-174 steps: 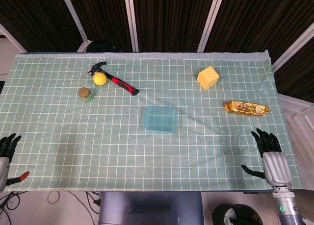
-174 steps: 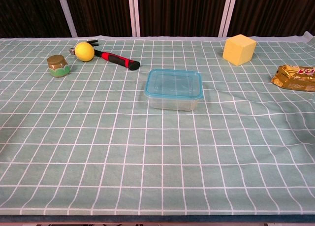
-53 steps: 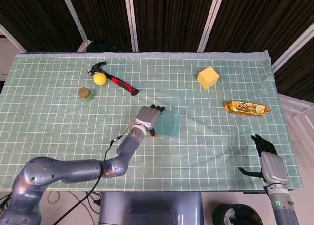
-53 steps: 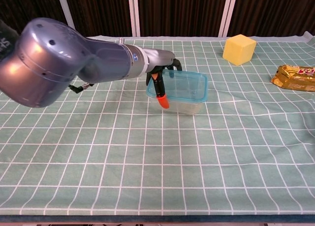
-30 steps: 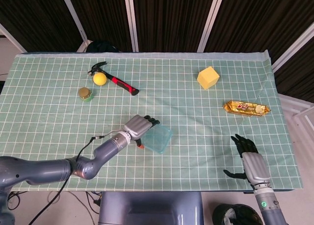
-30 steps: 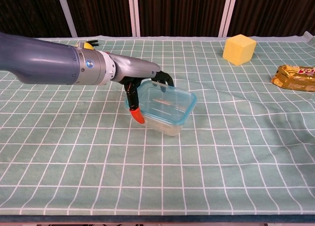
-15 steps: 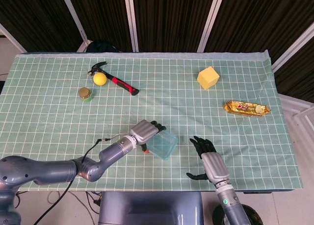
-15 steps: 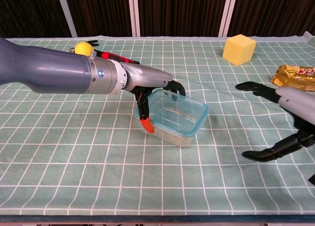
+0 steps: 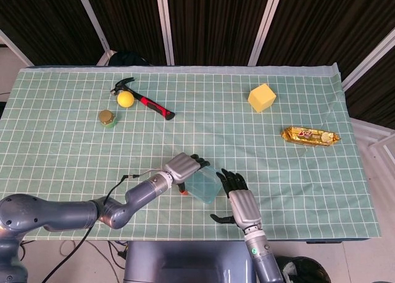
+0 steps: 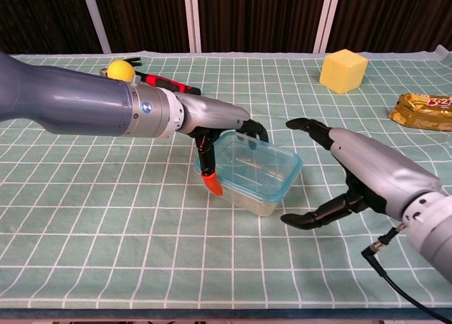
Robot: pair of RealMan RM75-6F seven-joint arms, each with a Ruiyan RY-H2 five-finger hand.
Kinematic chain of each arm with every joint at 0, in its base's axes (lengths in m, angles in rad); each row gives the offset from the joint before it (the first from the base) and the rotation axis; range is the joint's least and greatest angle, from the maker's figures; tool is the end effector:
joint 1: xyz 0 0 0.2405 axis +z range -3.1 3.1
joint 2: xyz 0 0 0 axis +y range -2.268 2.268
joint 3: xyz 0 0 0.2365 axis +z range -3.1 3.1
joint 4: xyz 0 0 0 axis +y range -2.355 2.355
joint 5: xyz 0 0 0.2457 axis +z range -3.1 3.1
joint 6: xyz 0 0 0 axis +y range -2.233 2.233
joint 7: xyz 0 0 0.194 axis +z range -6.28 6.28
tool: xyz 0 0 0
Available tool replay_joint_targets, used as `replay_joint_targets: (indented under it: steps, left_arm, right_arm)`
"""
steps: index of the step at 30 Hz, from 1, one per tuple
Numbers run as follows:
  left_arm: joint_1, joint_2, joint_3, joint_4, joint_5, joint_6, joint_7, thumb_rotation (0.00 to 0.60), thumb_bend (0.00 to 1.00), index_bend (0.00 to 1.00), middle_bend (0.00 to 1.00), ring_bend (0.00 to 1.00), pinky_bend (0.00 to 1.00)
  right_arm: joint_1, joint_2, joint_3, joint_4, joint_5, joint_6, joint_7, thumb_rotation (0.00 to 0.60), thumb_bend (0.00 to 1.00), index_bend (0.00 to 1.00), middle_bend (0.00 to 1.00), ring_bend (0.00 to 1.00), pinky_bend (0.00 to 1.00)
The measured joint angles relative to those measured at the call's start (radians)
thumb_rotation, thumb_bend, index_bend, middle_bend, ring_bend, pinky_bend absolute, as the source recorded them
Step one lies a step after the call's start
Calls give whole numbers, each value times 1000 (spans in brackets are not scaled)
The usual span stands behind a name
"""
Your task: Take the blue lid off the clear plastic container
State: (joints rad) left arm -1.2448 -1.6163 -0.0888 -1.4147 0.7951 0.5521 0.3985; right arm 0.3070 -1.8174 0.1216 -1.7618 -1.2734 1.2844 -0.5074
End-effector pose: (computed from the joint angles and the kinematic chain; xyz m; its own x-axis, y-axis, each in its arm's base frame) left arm -0.0113 0.3686 -0.1628 0.6707 0.4597 0.5822 0.6902 -0.6742 -0.2628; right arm -0.0853 -0.2512 -0.0894 0.0715 -0.2572 0.9637 -0.9886 -0.1463 0.0342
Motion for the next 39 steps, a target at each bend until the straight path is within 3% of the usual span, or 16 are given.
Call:
replay_joint_targets:
  steps: [15, 39]
  left_arm:
    - [-18, 17, 16, -18, -12, 6, -31, 600, 133, 380, 437, 380, 465]
    - [-41, 33, 46, -48, -20, 10, -42, 600, 133, 380, 437, 380, 465]
  right_arm:
    - [22, -49, -1, 50, 22, 3, -12, 600, 220, 0, 0, 0, 0]
    - [42, -93, 52, 94, 75, 16, 4, 600, 219, 0, 0, 0, 0]
